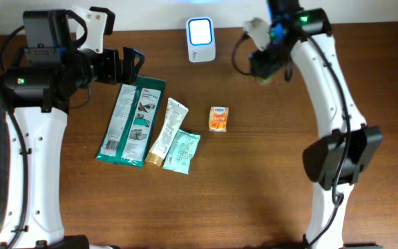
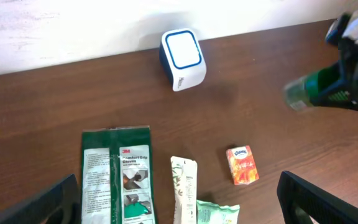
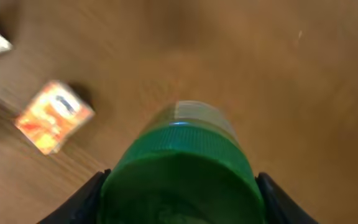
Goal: Scan the item barcode
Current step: 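Set the jar down at the right side with the right gripper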
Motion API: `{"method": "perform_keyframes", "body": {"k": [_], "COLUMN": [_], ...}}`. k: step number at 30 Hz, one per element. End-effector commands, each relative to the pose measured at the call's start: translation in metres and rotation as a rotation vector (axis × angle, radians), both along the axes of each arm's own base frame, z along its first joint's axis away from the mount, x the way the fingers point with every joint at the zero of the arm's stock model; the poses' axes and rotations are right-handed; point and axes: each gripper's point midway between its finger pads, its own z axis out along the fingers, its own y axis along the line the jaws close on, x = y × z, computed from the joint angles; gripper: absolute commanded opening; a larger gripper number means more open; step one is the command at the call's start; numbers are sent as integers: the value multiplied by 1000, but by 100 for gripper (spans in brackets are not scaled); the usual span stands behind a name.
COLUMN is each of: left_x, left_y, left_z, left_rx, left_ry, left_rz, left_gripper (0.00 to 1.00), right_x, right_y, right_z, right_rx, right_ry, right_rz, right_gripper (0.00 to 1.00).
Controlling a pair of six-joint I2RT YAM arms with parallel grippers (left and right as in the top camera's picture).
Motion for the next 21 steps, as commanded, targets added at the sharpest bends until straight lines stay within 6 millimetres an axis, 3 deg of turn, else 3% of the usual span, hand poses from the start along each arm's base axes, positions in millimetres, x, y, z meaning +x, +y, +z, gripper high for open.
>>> {"method": "perform_keyframes", "body": {"k": [1, 5, 9, 11, 12, 13, 16, 18, 21], "left_x": [-1, -1, -1, -1, -1, -1, -1, -1, -1], "left_y": [-2, -2, -2, -2, -2, -2, -2, -2, -2], "left_z": [7, 7, 7, 7, 7, 7, 7, 7, 7], "left_rx": [8, 8, 8, 8, 8, 8, 8, 8, 8], "left_ry": [-27, -27, -27, -27, -27, -27, -27, -27, -27], "left_rz": [-19, -19, -19, -19, -19, -19, -19, -19, -19], "left_gripper": [99, 99, 99, 99, 99, 99, 99, 99, 99], "right_x": [-14, -32, -37, -37, -37, -38, -35, -28, -31], "right_y": [-41, -93, -113, -112, -111, -111, -111, -103, -60], "right_z": [-44, -91, -98, -98, -98, -97, -69, -23, 40], "right_rx": [66, 78, 84, 83, 84, 83, 94, 140, 386], "right_ry": [141, 231, 246, 246, 247, 250, 227, 169, 180], "right_rz": [-164, -324, -375, -373, -372, -371, -417, -479, -546], "right_gripper": [37, 37, 38, 53, 90, 100, 98, 98, 98]}}
